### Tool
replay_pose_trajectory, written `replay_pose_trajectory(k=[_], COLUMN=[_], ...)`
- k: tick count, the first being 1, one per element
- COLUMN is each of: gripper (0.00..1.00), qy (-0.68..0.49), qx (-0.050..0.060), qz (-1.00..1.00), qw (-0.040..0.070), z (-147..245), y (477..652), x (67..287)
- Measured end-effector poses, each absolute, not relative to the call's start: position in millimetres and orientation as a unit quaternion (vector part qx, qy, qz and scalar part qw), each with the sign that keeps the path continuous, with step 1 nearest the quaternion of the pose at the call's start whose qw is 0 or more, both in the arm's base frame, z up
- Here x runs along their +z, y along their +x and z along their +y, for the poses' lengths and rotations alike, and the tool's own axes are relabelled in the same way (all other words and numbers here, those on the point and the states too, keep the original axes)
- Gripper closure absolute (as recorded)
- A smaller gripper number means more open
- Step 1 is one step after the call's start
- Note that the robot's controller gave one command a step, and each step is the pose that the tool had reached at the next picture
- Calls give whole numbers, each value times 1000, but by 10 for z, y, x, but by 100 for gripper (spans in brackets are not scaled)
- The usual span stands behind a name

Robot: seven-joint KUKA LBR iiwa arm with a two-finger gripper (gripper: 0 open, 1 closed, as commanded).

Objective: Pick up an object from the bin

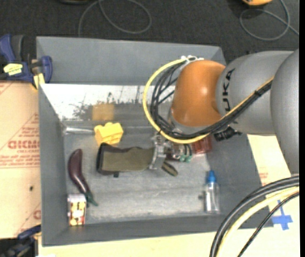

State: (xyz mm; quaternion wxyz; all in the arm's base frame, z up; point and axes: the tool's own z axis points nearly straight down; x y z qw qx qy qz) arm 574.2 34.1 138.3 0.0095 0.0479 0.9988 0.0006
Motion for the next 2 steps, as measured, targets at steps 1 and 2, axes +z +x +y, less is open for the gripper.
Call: replay_pose_trajectory(k=[1,2], gripper=[100,100], qy=[48,37], qx=[-1,0], qz=[999,999], qw=[-3,6], z=[327,357], y=[5615,5538], x=[1429,2069])
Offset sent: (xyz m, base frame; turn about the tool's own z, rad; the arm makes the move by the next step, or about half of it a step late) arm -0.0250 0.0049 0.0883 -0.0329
